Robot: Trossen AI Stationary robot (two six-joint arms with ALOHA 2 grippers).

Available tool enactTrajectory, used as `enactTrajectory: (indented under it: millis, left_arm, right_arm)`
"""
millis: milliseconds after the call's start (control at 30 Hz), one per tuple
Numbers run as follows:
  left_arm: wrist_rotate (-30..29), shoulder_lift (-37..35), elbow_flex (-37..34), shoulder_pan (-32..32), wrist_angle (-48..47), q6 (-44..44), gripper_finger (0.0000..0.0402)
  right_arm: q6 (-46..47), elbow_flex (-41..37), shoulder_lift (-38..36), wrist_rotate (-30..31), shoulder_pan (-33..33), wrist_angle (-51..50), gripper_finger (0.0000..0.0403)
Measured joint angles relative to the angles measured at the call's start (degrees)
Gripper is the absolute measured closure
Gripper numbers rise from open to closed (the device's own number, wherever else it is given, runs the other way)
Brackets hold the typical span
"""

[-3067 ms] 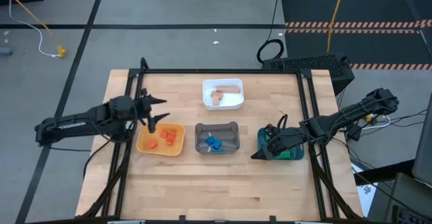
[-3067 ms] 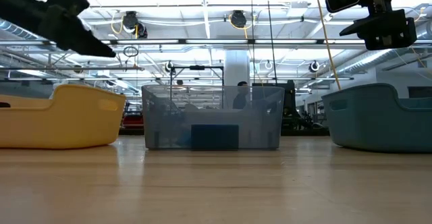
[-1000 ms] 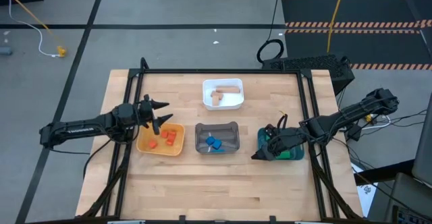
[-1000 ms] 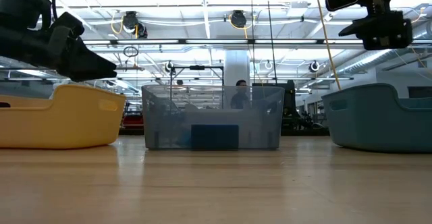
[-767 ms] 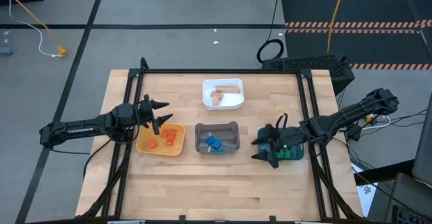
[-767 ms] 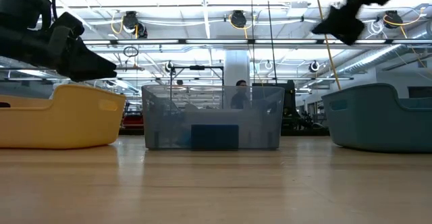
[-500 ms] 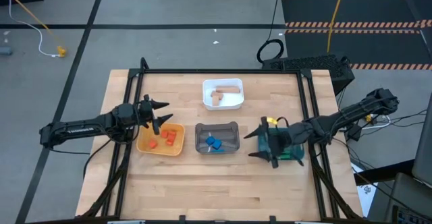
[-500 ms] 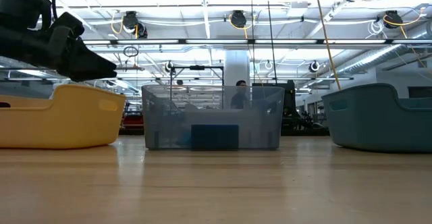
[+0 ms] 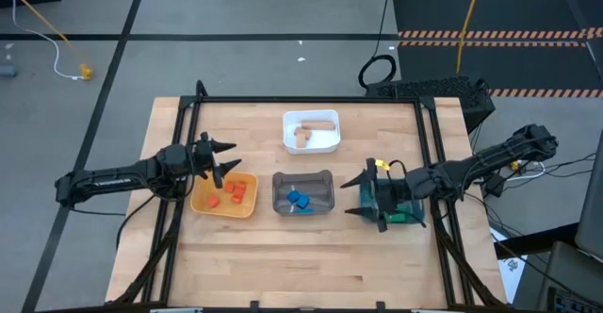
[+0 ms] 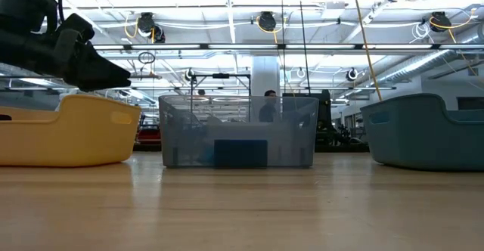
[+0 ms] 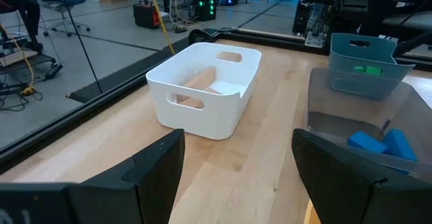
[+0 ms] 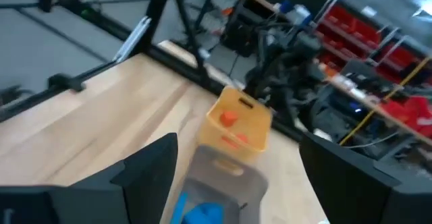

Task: Sort & place blocks by color
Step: Return to Home Position

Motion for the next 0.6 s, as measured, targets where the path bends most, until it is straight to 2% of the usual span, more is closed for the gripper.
enactTrajectory:
  millis: [133, 367, 600]
  left_arm:
    - [0.00, 0.00, 0.00, 0.00, 0.02, 0.00, 0.0128]
    - [0.00, 0.00, 0.00, 0.00, 0.04, 0.02, 0.0128]
    - [0.02, 0.00, 0.02, 0.00, 0.05, 0.02, 0.0128]
  right_arm:
    - [-0.29, -4.74, -0.86, 1.05, -3.64, 11.16, 0.0101]
    - [5.25, -22.17, -4.26, 1.56, -12.10, 36.40, 0.0101]
    - [14.65, -33.86, -11.64, 2.88, -19.52, 43.83, 0.0101]
